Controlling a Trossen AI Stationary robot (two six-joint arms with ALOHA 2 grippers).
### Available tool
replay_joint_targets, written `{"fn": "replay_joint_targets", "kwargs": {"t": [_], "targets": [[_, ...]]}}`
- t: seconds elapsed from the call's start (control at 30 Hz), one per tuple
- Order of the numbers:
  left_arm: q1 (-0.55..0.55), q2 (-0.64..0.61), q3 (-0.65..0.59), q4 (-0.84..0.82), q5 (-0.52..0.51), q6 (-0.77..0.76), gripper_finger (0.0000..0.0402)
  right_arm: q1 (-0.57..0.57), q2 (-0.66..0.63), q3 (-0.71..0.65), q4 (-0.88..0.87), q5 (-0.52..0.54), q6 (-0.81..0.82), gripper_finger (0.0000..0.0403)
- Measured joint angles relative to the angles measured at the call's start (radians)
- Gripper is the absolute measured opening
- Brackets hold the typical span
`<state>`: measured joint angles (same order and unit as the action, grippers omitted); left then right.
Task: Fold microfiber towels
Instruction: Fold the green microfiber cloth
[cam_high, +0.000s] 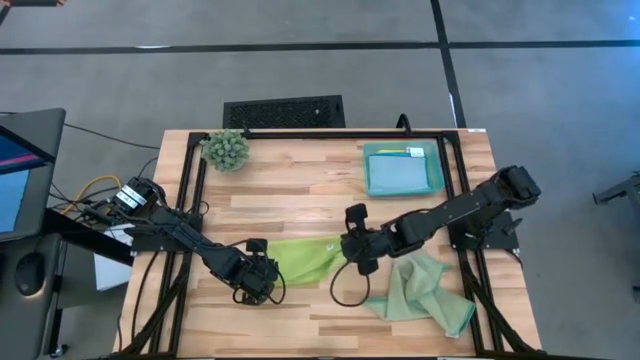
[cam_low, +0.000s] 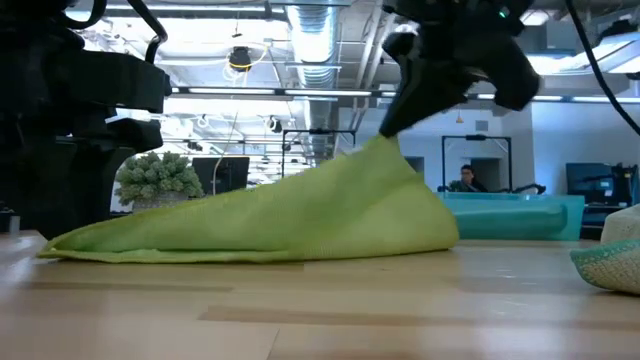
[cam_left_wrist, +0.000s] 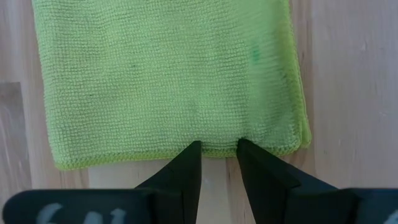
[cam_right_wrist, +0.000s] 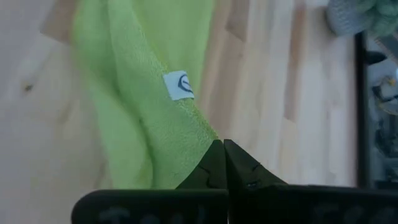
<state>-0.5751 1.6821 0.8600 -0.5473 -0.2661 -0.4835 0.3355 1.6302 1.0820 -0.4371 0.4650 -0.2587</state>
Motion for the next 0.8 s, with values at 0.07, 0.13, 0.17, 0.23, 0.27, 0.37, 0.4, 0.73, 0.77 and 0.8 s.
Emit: {"fn": "replay_joint_targets", "kwargs": {"t": [0.07, 0.13, 0.17, 0.23, 0.27, 0.37, 0.4, 0.73, 0.77, 0.8], "targets": [[0.0, 0.0, 0.0, 0.0, 0.0, -0.003, 0.0102, -0.015, 0.0, 0.019, -0.023, 0.011, -0.012, 0.0001], [0.0, 0.0, 0.0, 0.0, 0.0, -0.011, 0.0102, -0.032, 0.0, 0.022, -0.027, 0.012, -0.012, 0.0001], [0.0, 0.0, 0.0, 0.0, 0.0, -0.011, 0.0103, -0.039, 0.0, 0.022, -0.031, 0.011, -0.012, 0.0001], [0.0, 0.0, 0.0, 0.0, 0.0, -0.012, 0.0103, -0.048, 0.002, 0.022, -0.045, 0.012, -0.012, 0.0001], [0.0, 0.0, 0.0, 0.0, 0.0, -0.012, 0.0102, -0.05, 0.009, 0.023, -0.047, 0.013, -0.013, 0.0001], [0.0, 0.0, -0.001, 0.0, 0.0, -0.013, 0.0103, -0.05, 0.015, 0.021, -0.062, 0.013, -0.033, 0.0001], [0.0, 0.0, -0.001, -0.001, 0.0, -0.011, 0.0103, -0.051, 0.014, 0.022, -0.049, 0.013, -0.044, 0.0001], [0.0, 0.0, 0.0, -0.003, 0.0, -0.012, 0.0103, -0.047, 0.014, 0.022, 0.076, 0.004, -0.14, 0.0], [0.0, 0.0, 0.0, -0.003, 0.0, -0.016, 0.0103, -0.038, 0.021, 0.022, 0.074, -0.009, -0.113, 0.0], [0.0, 0.0, 0.0, -0.003, 0.0, -0.021, 0.0103, -0.026, 0.034, 0.023, 0.073, -0.028, -0.083, 0.0]]}}
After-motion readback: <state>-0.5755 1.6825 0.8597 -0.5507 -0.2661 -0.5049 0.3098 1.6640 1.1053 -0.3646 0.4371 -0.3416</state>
